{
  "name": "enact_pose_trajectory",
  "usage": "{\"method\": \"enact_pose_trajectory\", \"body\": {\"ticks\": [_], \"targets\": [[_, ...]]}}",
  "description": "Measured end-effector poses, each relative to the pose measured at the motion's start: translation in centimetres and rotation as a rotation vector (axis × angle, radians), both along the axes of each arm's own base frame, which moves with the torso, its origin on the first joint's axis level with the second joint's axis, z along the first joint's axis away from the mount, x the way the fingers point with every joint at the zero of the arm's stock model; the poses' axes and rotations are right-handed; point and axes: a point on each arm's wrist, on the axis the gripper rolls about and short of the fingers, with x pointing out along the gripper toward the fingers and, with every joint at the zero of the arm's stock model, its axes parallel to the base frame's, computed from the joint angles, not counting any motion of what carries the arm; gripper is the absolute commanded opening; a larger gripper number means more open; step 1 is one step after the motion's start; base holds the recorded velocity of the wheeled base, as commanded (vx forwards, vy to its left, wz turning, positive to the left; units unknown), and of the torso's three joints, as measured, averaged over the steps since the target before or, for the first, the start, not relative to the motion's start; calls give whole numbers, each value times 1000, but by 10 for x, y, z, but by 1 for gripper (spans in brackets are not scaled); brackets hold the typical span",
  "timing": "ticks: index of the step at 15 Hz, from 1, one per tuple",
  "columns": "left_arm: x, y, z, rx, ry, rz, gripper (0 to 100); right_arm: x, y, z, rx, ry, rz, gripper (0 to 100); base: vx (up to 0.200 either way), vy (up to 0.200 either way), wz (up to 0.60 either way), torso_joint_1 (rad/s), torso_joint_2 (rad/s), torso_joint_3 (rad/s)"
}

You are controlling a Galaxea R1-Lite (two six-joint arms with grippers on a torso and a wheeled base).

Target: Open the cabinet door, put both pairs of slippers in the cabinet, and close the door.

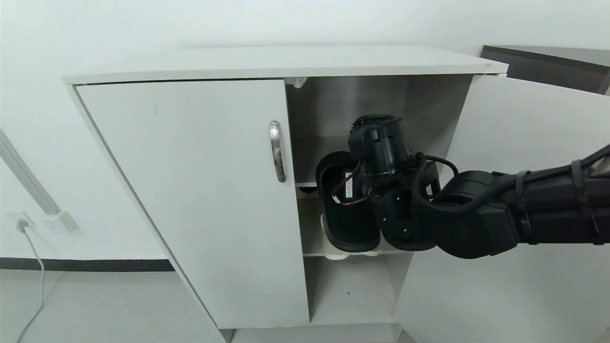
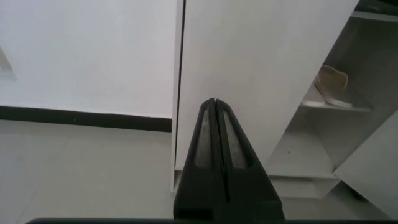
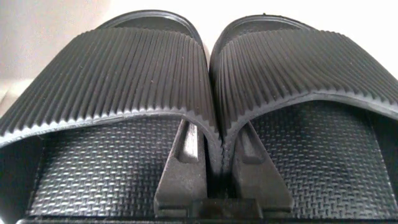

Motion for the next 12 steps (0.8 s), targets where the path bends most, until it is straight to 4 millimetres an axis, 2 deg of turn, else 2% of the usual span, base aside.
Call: {"method": "enact_pose_trajectory", "body": {"ticks": [1, 7, 12], "targets": [[0, 0, 0, -1, 1, 0, 0, 1, -1, 0, 5, -6, -3, 0, 200, 0, 0, 2, 2, 2], [0, 0, 0, -3, 0, 1, 0, 1, -1, -6, -9, 1, 22, 0, 0, 0, 0, 0, 0, 0], [0, 0, 0, -3, 0, 3, 0, 25, -5, -3, -14, -12, 4, 0, 0, 0, 0, 0, 0, 0]]}}
